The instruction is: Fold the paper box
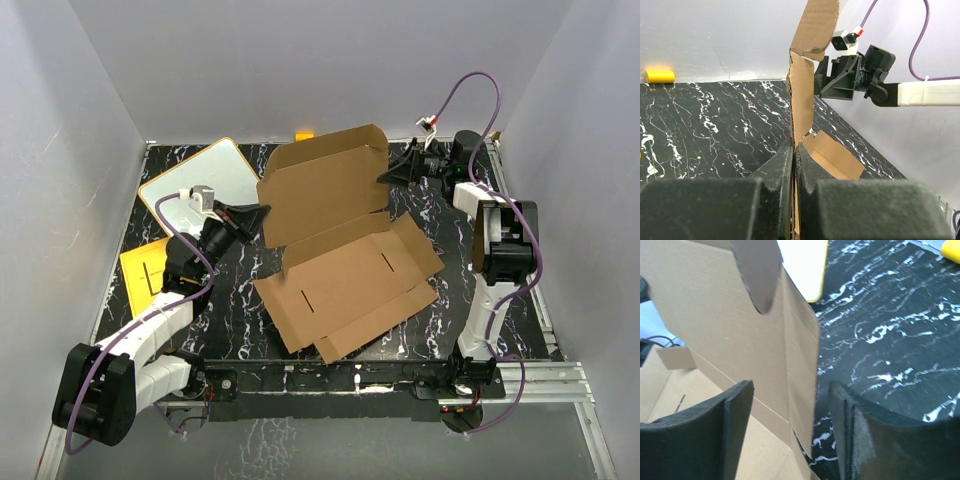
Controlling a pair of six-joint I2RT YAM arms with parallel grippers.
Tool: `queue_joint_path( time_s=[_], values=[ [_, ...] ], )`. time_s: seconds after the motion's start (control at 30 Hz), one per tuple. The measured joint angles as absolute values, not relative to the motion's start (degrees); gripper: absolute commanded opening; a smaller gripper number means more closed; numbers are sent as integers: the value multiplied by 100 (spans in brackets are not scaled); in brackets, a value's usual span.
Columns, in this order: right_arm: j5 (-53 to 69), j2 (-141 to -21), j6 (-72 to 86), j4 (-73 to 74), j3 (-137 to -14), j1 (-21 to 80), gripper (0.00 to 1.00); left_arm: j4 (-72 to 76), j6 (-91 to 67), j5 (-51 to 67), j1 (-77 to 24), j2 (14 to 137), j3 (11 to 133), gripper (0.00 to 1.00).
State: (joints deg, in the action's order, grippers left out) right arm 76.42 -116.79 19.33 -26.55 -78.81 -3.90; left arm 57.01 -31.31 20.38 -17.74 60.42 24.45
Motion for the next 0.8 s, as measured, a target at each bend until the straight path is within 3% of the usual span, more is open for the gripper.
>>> queue_joint_path(
  time_s=[0.17,0.2,0.3,0.4,0.5,0.57,0.67,0.8],
  values=[
    [7977,-11791,3177,-4176,-7767,-331,13,5710,-3186,2078,-1774,6045,2464,0],
    [8038,-11839,3476,-4532,-7743,-338,9,5708,-3197,2082,-1774,6045,2464,0],
    [8123,-11933,4051,-5242,-7710,-364,8,5695,-3203,2080,-1767,6038,2467,3],
    [8344,-11942,4436,-5673,-7710,-473,8,5426,-3170,2084,-1747,6029,2578,26],
    [8547,-11937,4580,-5857,-7710,-587,8,4713,-3035,2049,-1747,5889,2818,57],
    [8659,-11933,4626,-5883,-7710,-650,8,4123,-2869,1986,-1747,5732,3041,70],
    [8772,-11896,4668,-5896,-7699,-784,8,3109,-2606,1833,-1743,5481,3551,84],
    [8831,-11749,4661,-5898,-7507,-893,8,1739,-2141,1715,-1671,5406,4582,94]
  ],
)
